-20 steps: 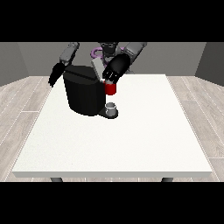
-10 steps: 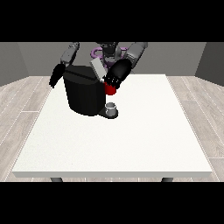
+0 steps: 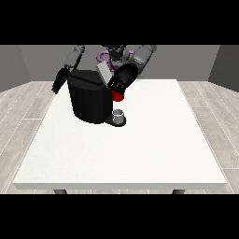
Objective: Insert the coffee pod into the coffee machine and close the lid
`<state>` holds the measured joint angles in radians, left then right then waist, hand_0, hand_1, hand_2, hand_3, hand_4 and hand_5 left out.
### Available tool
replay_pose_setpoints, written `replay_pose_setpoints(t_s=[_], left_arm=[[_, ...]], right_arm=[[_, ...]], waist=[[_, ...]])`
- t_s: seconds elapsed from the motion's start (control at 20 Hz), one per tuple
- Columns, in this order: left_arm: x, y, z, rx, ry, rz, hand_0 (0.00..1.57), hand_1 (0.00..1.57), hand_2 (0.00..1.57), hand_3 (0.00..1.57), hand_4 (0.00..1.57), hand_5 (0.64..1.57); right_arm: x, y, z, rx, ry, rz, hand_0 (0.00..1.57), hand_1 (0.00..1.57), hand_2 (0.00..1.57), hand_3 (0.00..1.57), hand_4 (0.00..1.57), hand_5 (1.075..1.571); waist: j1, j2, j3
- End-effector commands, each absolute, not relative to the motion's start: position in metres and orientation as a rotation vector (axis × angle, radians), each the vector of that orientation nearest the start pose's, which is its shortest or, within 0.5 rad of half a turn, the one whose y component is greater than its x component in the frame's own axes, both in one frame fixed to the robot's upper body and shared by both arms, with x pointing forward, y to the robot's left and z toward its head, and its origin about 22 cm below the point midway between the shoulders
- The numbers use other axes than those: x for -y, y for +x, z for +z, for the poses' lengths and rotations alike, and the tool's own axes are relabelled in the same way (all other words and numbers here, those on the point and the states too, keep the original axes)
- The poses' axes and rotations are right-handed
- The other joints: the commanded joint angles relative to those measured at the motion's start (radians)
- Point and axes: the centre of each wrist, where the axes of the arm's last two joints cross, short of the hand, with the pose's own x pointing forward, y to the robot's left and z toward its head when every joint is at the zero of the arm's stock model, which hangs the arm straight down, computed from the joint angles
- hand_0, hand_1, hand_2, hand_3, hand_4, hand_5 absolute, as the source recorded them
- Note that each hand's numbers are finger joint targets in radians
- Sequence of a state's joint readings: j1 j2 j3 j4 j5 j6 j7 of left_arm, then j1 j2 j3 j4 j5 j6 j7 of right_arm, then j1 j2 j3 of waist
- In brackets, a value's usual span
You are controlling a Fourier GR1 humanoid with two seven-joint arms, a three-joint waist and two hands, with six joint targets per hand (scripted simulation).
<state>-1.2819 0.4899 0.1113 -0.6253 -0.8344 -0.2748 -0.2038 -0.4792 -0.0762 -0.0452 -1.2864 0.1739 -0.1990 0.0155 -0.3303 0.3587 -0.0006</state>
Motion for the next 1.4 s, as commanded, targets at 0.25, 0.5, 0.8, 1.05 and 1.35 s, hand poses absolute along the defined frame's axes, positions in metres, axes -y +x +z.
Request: replay_pose_setpoints(t_s=[0.25,0.5,0.8,1.05,1.35], left_arm=[[-0.257,0.461,0.279,1.738,0.911,-1.155,1.14,1.14,1.12,0.84,0.0,1.571],[-0.261,0.456,0.307,1.797,0.955,-1.203,0.81,0.81,0.91,0.66,0.0,1.571],[-0.267,0.458,0.299,1.723,1.015,-1.193,0.0,0.0,0.62,0.49,0.0,1.571],[-0.261,0.458,0.303,1.732,1.007,-1.2,0.0,0.0,0.53,0.45,0.0,1.571],[-0.269,0.46,0.272,1.673,0.96,-1.184,0.0,0.0,0.22,0.15,0.0,1.571]], right_arm=[[0.202,0.351,0.081,1.757,-0.259,0.161,0.0,0.0,0.0,0.0,0.11,1.571],[0.199,0.356,0.075,1.78,-0.295,0.126,0.0,0.0,0.0,0.0,0.15,1.571],[0.197,0.356,0.083,1.761,-0.269,0.131,0.0,0.0,0.0,0.0,0.11,1.571],[0.21,0.354,0.065,1.743,-0.309,0.134,0.0,0.0,0.0,0.0,0.15,1.571],[0.223,0.347,0.05,1.681,-0.285,0.103,0.0,0.0,0.0,0.0,0.17,1.571]], waist=[[-0.026,0.009,0.0005],[0.009,0.065,0.0009],[-0.009,0.038,0.0009],[0.01,0.028,0.0011],[0.042,-0.035,0.0009]])
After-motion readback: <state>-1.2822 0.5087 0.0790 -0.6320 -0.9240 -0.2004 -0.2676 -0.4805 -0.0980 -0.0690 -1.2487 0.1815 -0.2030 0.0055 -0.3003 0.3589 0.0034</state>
